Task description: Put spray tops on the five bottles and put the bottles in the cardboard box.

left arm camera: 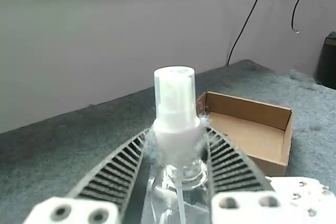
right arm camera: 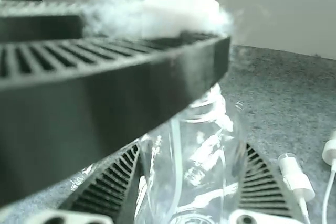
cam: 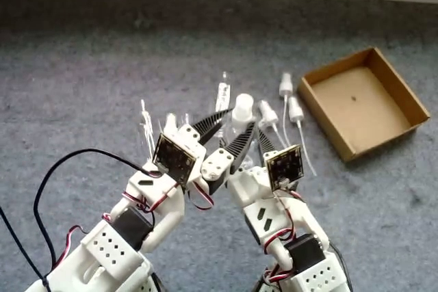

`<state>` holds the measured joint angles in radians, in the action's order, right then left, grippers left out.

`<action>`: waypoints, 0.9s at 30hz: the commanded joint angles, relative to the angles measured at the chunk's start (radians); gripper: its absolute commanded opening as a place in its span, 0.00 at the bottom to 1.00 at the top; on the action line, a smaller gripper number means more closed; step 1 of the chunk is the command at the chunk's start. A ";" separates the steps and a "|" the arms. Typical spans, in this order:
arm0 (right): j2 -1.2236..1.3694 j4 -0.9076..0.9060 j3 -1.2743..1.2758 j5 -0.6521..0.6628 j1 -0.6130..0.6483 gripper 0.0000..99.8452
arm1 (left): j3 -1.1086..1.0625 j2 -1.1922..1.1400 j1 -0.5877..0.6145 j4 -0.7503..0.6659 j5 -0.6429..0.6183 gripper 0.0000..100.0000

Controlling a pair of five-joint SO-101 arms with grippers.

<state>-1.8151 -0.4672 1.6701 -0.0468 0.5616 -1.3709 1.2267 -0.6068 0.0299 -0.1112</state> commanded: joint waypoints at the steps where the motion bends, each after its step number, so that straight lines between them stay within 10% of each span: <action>1: -0.012 0.004 0.096 -0.002 0.005 0.20 | 0.004 0.002 0.015 -0.012 -0.005 0.01; 27: -0.012 0.004 0.099 -0.002 0.005 0.20 | 0.002 0.007 0.012 -0.014 0.055 0.14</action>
<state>-1.8151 -0.4672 1.6701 -0.0483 0.5616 -1.3755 1.2236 -0.6068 0.0269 -0.0667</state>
